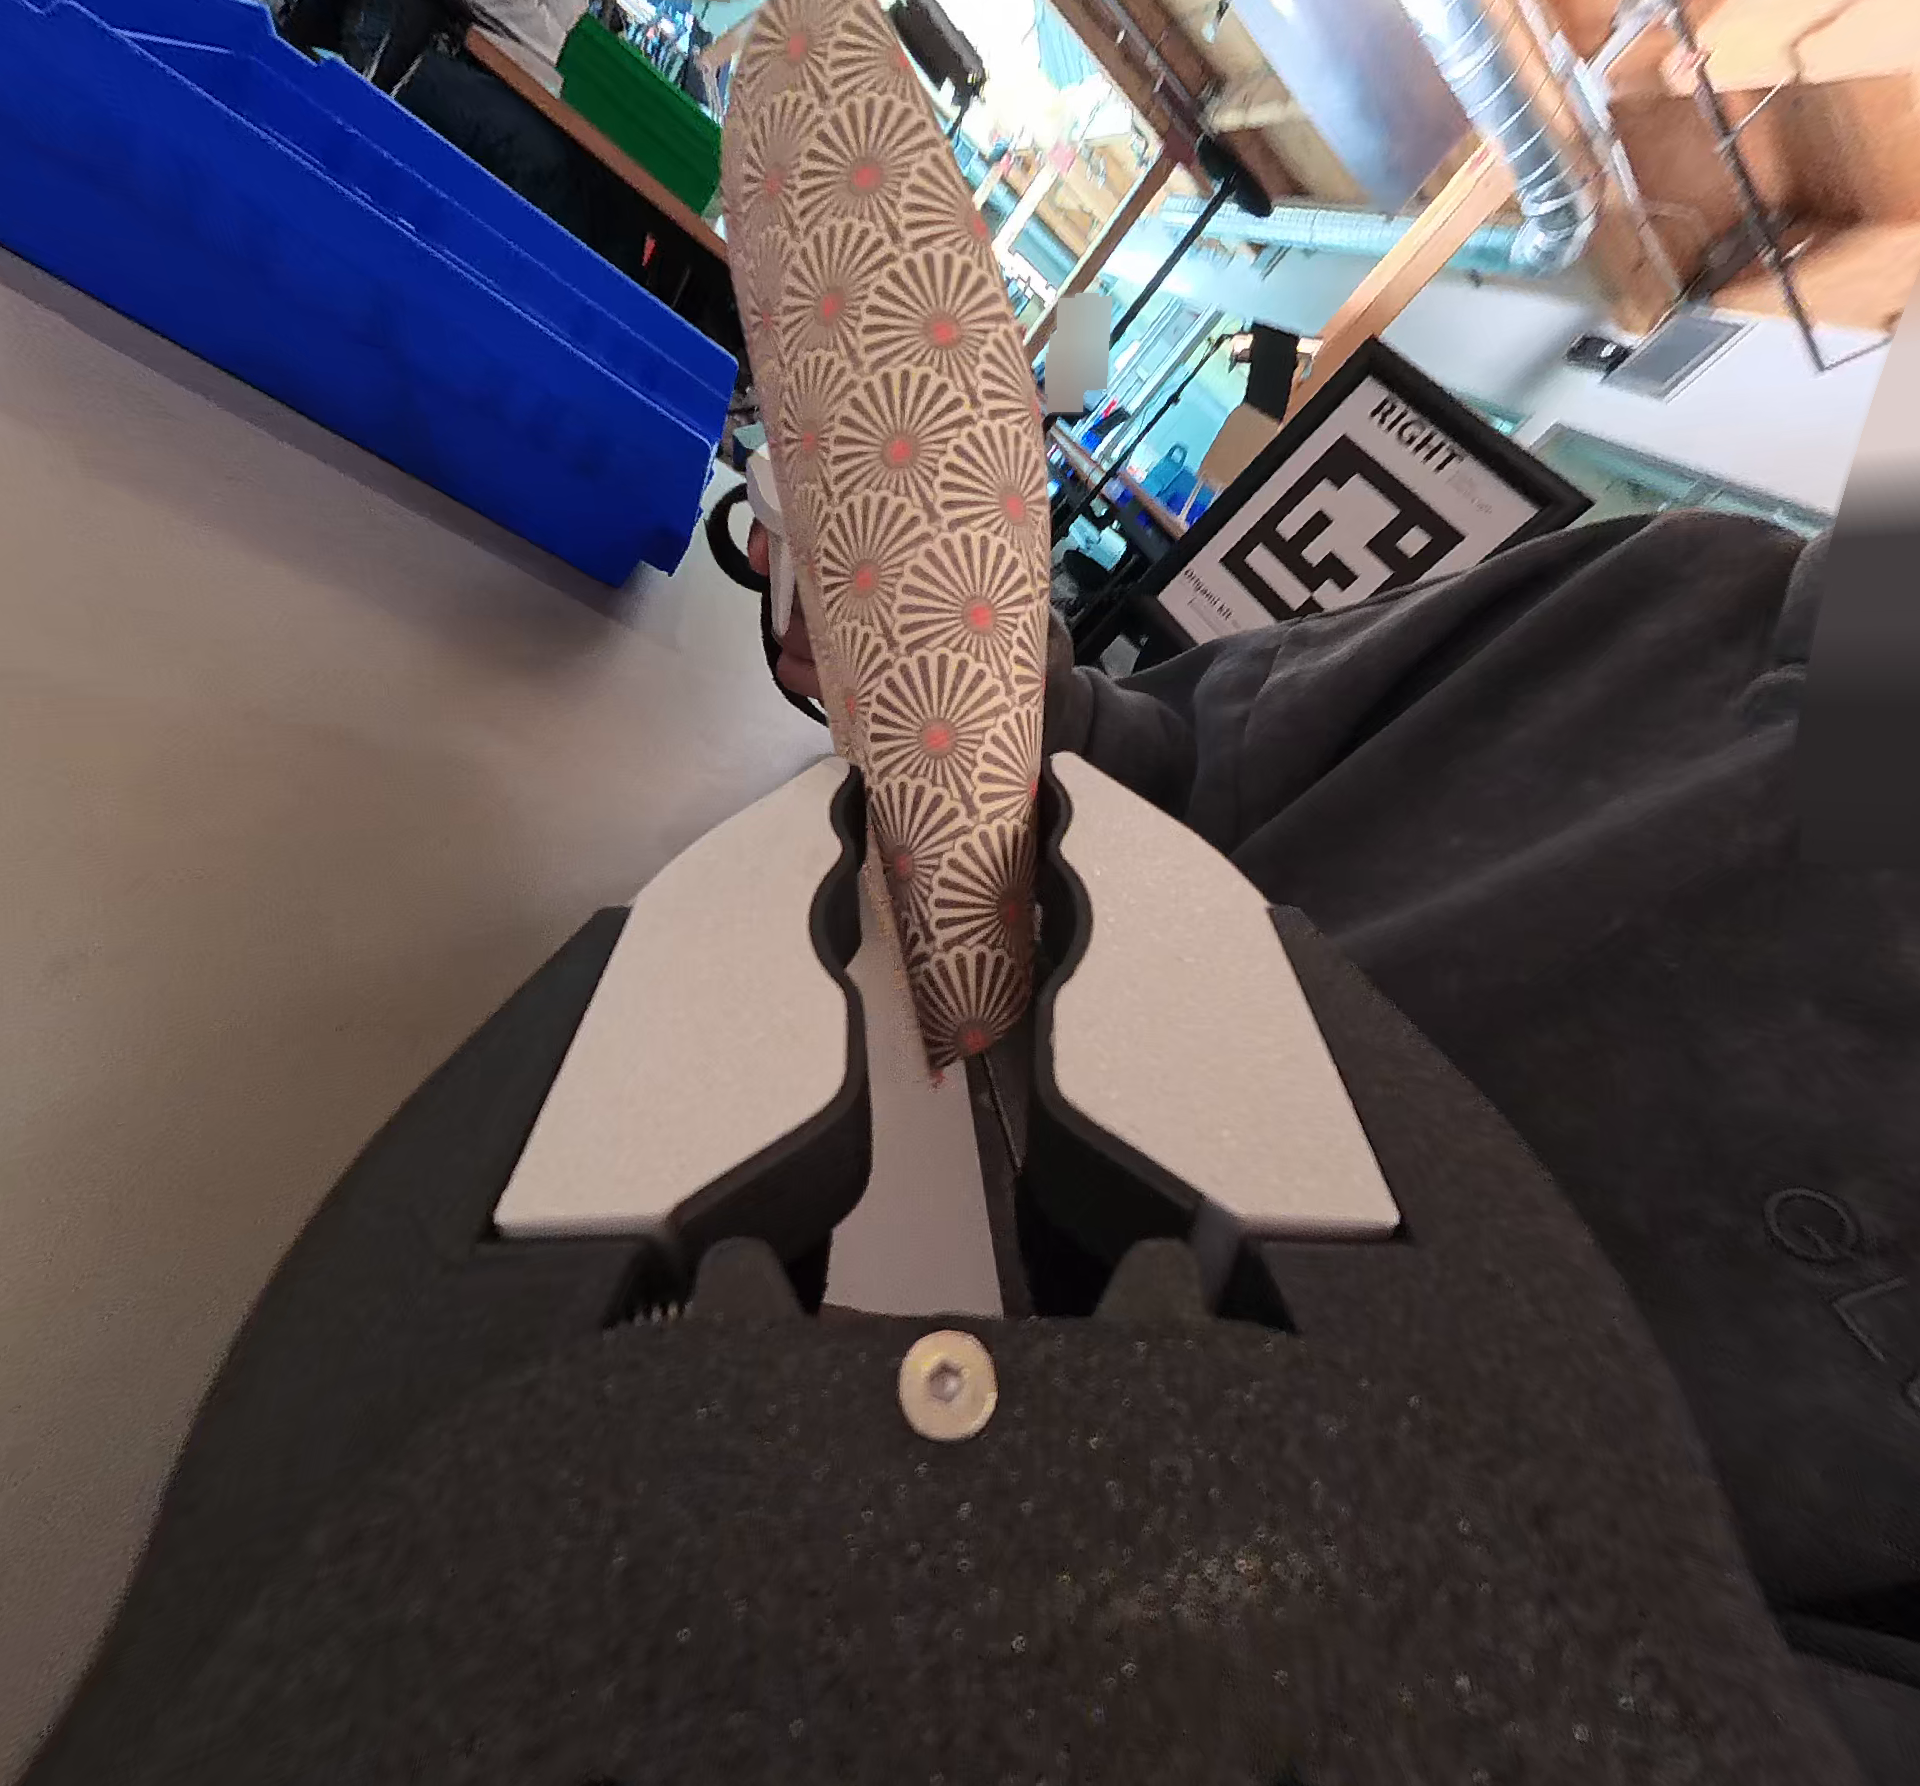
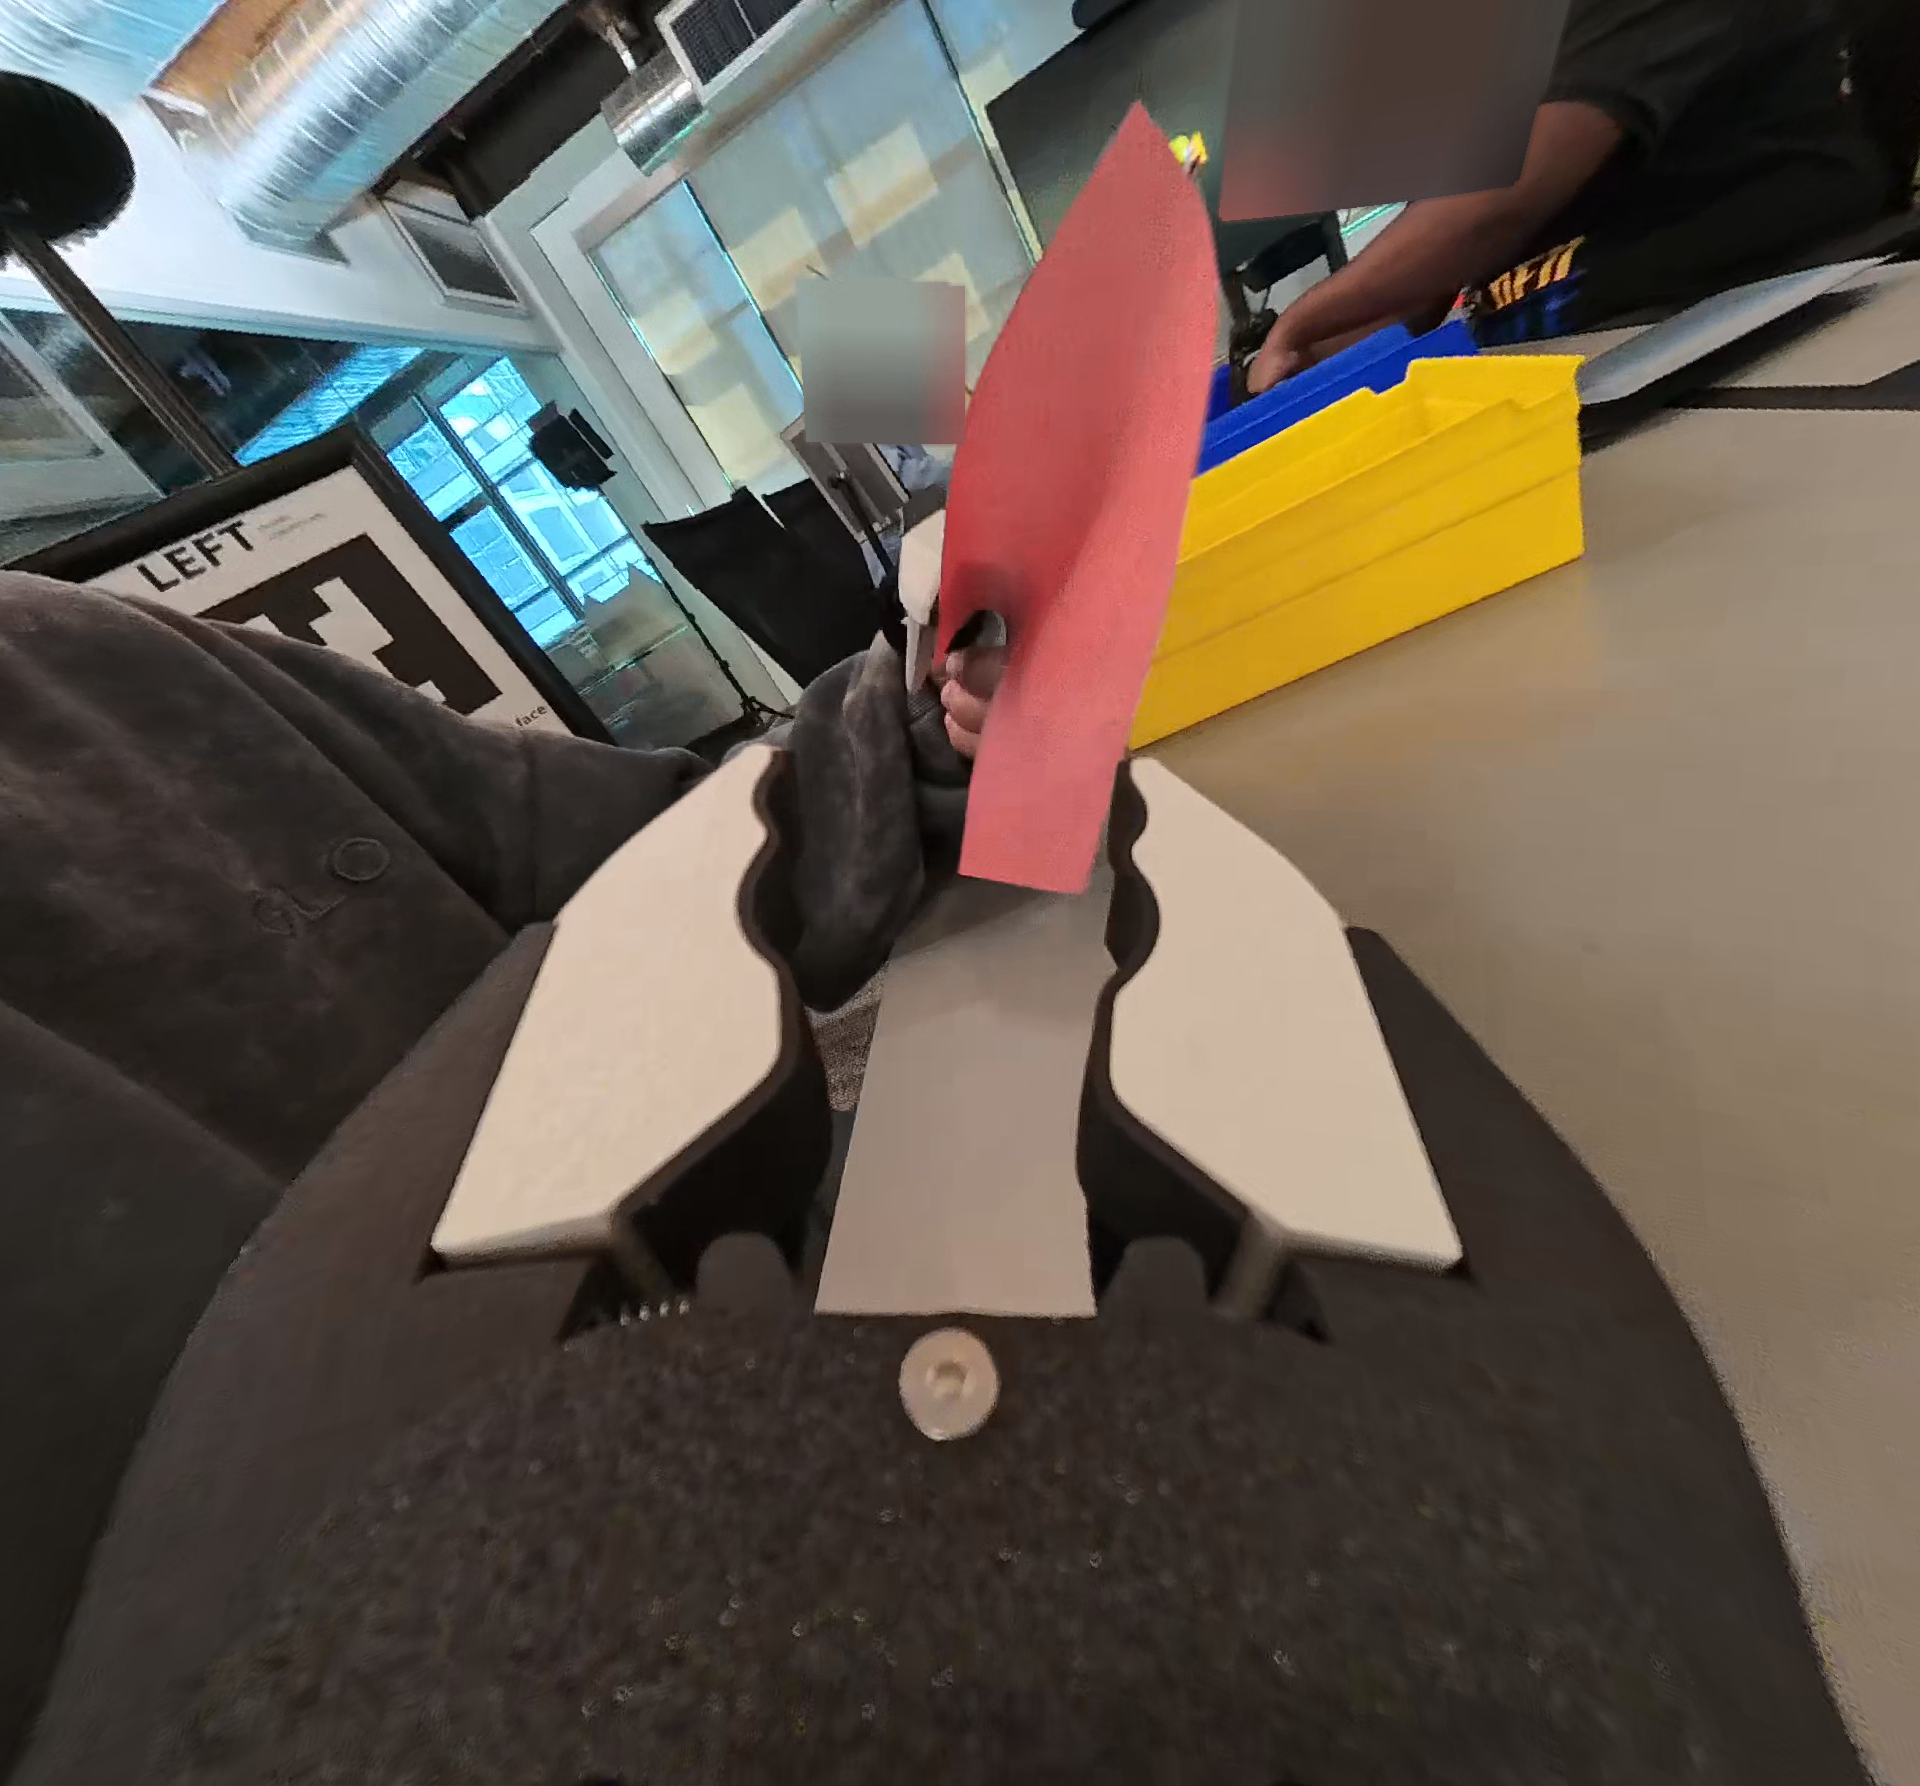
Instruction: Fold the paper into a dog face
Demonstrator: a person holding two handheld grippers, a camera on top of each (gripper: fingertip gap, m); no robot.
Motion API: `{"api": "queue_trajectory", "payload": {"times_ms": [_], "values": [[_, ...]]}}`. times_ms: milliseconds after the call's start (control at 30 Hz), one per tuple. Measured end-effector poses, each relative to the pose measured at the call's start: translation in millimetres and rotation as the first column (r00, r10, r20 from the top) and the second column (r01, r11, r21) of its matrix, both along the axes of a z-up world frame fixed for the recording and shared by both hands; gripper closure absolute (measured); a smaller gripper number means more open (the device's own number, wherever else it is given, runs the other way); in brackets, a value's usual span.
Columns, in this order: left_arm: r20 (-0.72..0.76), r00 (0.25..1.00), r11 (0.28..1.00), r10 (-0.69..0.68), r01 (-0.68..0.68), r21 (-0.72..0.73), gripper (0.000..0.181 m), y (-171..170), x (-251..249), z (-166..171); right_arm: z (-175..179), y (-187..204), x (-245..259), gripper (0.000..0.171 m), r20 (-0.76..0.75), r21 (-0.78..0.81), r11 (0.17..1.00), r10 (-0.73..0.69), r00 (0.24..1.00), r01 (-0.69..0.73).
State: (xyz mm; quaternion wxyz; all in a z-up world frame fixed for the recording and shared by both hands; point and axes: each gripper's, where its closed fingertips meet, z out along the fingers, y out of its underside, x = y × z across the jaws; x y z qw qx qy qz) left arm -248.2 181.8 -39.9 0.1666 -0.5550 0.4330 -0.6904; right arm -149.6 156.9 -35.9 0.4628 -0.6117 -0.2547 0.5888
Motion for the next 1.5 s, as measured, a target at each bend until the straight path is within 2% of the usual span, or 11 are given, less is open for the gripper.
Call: {"api": "queue_trajectory", "payload": {"times_ms": [133, 267, 400, 500, 600, 667, 733, 833, 1100, 1333, 1500], "values": [[0.028, 1.000, 0.999, 0.010, -0.009, -0.031, 0.151, 4, -1, -1, -21, 17, -2, 0.118, 0.112, -0.038, 0.997, -0.057, 0.992, 0.062], [0.012, 1.000, 0.999, 0.027, -0.027, -0.037, 0.150, 8, 5, -8, -38, 22, -18, 0.171, 0.197, -0.138, 0.990, 0.020, 0.980, 0.007], [-0.084, 0.979, 0.983, 0.185, -0.186, 0.001, 0.123, 37, 0, -25, -75, 55, 1, 0.171, 0.293, -0.391, 0.906, -0.042, 0.955, 0.160], [-0.199, 0.882, 0.900, 0.428, -0.396, 0.182, 0.115, 75, -19, -45, -102, 71, 16, 0.171, 0.312, -0.541, 0.807, -0.069, 0.947, 0.237], [-0.257, 0.734, 0.756, 0.628, -0.499, 0.423, 0.120, 96, -44, -56, -124, 78, 25, 0.171, 0.432, -0.512, 0.798, -0.081, 0.898, 0.318], [-0.264, 0.671, 0.680, 0.693, -0.488, 0.546, 0.127, 95, -49, -61, -129, 79, 23, 0.171, 0.432, -0.526, 0.790, -0.070, 0.899, 0.314], [-0.305, 0.626, 0.645, 0.717, -0.433, 0.629, 0.135, 88, -42, -76, -136, 79, 24, 0.171, 0.474, -0.514, 0.792, -0.056, 0.879, 0.328], [-0.383, 0.532, 0.601, 0.755, -0.327, 0.730, 0.133, 85, -25, -108, -146, 75, 24, 0.171, 0.536, -0.501, 0.794, -0.027, 0.844, 0.344], [-0.508, 0.456, 0.650, 0.730, -0.236, 0.722, 0.113, 74, 18, -155, -152, 70, 17, 0.171, 0.538, -0.489, 0.787, -0.066, 0.840, 0.375], [-0.556, 0.456, 0.696, 0.695, -0.233, 0.679, 0.115, 73, 21, -170, -153, 72, 24, 0.156, 0.538, -0.476, 0.795, -0.074, 0.839, 0.375], [-0.555, 0.459, 0.696, 0.694, -0.230, 0.680, 0.116, 73, 20, -170, -138, 75, 47, 0.150, 0.601, -0.376, 0.837, -0.106, 0.792, 0.397]]}}
